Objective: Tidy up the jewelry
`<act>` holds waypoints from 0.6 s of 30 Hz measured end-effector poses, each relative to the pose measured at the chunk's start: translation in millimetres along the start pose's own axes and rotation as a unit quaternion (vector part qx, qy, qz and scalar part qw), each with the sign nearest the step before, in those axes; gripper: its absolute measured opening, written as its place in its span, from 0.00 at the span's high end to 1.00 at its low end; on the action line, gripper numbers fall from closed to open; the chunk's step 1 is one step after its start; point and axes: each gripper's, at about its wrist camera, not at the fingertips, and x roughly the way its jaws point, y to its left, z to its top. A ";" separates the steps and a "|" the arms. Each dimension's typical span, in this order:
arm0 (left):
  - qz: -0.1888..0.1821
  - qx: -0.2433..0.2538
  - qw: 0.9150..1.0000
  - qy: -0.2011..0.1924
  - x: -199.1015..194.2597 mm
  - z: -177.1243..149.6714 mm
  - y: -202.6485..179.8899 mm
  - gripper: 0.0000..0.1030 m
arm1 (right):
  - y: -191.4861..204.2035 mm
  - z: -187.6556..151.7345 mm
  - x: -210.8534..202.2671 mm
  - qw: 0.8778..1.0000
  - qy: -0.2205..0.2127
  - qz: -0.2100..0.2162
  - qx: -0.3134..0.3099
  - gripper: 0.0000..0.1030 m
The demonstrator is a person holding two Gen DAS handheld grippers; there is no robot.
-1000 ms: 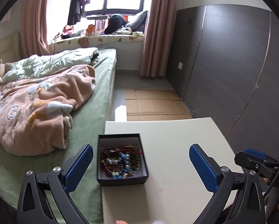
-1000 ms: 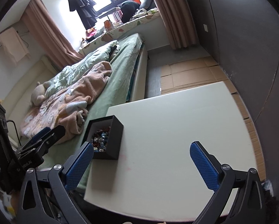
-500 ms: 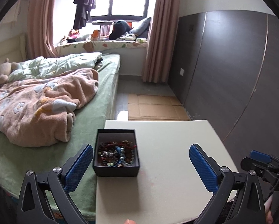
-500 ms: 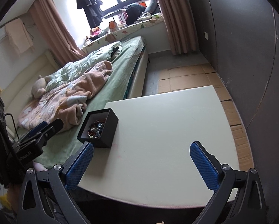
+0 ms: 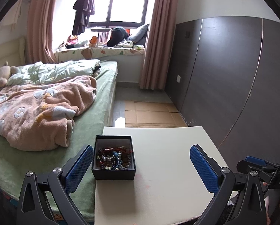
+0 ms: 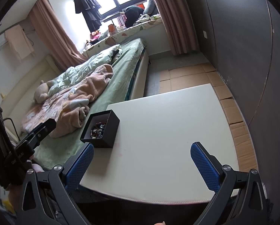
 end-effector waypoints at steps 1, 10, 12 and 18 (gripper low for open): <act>0.001 0.000 1.000 -0.002 -1.2 0.4 0.3 0.00 | 0.9 0.2 -0.3 1.000 0.000 -0.001 -0.002 0.00; 0.004 -0.008 1.000 -0.015 -9.3 2.8 4.0 0.00 | 2.5 0.0 -1.9 1.000 -0.004 0.003 -0.001 0.00; 0.004 -0.011 1.000 -0.015 -10.1 2.4 5.5 0.00 | 2.4 0.0 -1.8 1.000 -0.004 0.002 -0.001 0.00; 0.007 -0.013 1.000 -0.017 -11.9 2.4 5.8 0.00 | 3.8 0.2 -3.8 1.000 -0.007 0.005 -0.003 0.00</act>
